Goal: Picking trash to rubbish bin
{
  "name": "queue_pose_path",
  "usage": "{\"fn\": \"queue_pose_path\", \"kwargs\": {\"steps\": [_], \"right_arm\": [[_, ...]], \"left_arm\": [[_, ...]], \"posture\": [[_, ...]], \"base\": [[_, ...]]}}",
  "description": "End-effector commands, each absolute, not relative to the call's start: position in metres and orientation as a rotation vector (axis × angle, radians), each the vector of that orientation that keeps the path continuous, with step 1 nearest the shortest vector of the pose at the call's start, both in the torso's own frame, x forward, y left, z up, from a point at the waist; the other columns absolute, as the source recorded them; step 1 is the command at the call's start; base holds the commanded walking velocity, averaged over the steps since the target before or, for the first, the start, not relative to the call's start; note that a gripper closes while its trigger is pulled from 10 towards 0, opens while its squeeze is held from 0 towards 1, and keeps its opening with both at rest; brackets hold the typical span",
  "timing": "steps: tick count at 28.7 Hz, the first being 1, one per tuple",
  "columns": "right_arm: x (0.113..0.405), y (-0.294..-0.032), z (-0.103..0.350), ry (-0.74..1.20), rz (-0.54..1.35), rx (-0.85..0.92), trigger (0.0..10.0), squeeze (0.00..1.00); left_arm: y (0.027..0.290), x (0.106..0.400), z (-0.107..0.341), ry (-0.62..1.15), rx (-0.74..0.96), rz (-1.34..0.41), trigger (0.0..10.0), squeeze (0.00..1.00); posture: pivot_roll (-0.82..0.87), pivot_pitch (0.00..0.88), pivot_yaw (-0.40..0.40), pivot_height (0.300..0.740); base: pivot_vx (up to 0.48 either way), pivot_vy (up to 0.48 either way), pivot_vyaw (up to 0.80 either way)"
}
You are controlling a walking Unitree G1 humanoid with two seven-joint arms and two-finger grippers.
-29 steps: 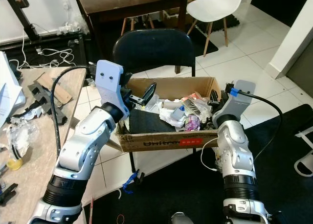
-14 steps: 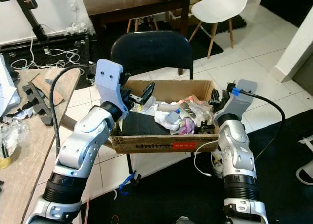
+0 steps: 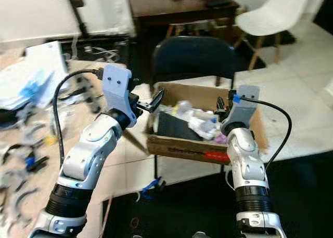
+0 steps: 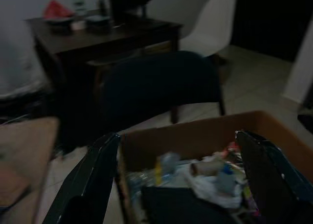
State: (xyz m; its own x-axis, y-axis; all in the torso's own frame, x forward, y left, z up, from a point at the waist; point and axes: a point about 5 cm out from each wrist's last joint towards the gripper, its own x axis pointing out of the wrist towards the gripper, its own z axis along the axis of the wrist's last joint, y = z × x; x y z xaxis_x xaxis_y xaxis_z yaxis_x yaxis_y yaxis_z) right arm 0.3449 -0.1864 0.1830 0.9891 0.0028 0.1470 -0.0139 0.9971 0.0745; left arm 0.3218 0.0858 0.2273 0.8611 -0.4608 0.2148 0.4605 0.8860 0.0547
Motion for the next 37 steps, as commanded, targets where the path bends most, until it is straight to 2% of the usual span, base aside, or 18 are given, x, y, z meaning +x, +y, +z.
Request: {"fn": "queue_pose_path", "kwargs": {"steps": [1, 10, 37], "right_arm": [[0.343, -0.186, 0.187, -0.17, 0.014, 0.07, 10.0, 0.0], [0.343, -0.176, 0.194, -0.207, 0.042, 0.071, 10.0, 0.0], [0.343, -0.174, 0.197, -0.212, 0.054, 0.067, 10.0, 0.0]], "left_arm": [[0.085, 0.319, 0.23, -0.254, -0.033, -0.49, 10.0, 0.0], [0.089, 0.319, 0.24, -0.309, -0.088, -0.464, 10.0, 0.0], [0.087, 0.319, 0.236, -0.287, -0.1, -0.476, 10.0, 0.0]], "posture": [[0.0, 0.145, 0.02, 0.74], [0.0, 0.145, 0.02, 0.74], [0.0, 0.145, 0.016, 0.74]], "base": [[0.0, 0.0, 0.8], [0.0, 0.0, 0.8], [0.0, 0.0, 0.8]]}}
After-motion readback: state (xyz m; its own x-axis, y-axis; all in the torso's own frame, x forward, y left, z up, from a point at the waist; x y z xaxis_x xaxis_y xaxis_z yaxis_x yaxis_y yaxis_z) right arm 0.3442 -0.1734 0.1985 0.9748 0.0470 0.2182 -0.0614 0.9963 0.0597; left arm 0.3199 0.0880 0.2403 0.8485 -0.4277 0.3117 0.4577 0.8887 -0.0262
